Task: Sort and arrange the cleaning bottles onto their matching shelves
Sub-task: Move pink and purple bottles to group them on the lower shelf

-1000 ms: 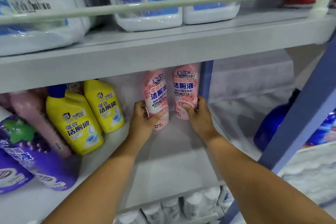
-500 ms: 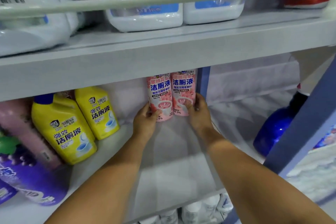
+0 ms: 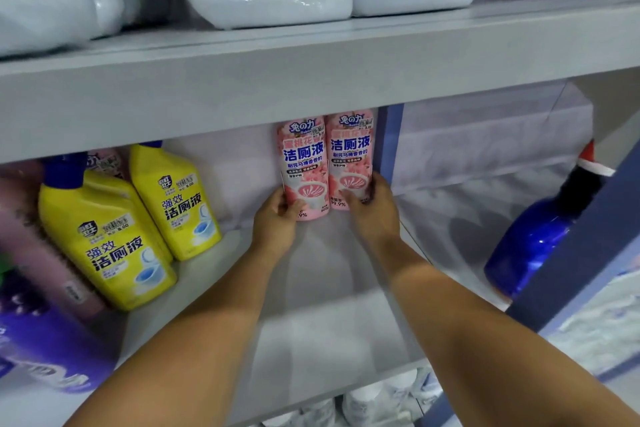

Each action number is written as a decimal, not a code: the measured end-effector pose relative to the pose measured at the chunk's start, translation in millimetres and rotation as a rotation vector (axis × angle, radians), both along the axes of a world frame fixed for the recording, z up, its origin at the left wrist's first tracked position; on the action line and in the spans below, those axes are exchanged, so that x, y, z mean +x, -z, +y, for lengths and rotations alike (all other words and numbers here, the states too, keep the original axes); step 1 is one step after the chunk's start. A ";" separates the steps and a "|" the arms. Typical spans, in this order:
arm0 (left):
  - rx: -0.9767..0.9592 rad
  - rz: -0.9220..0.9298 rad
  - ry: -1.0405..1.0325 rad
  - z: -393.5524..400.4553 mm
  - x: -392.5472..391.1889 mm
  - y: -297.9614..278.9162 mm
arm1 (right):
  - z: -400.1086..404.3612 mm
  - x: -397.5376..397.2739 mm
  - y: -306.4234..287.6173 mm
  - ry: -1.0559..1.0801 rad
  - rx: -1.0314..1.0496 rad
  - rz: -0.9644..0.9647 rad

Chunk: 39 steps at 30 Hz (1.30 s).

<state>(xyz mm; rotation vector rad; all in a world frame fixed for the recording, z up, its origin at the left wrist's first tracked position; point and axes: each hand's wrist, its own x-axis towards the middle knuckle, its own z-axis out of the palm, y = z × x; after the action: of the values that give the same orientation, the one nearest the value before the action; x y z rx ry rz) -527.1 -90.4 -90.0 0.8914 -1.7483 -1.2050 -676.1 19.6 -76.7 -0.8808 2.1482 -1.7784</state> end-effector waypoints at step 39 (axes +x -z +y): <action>0.032 0.045 0.020 -0.2 2.1 12.0 | -8.0 1.6 4.6 -0.053 0.043 0.061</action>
<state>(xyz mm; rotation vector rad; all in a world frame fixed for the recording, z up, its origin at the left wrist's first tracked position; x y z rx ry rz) -525.0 -90.6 -102.0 0.8605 -1.7105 -1.2595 -674.6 11.6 -81.3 -0.9840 2.1707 -1.6944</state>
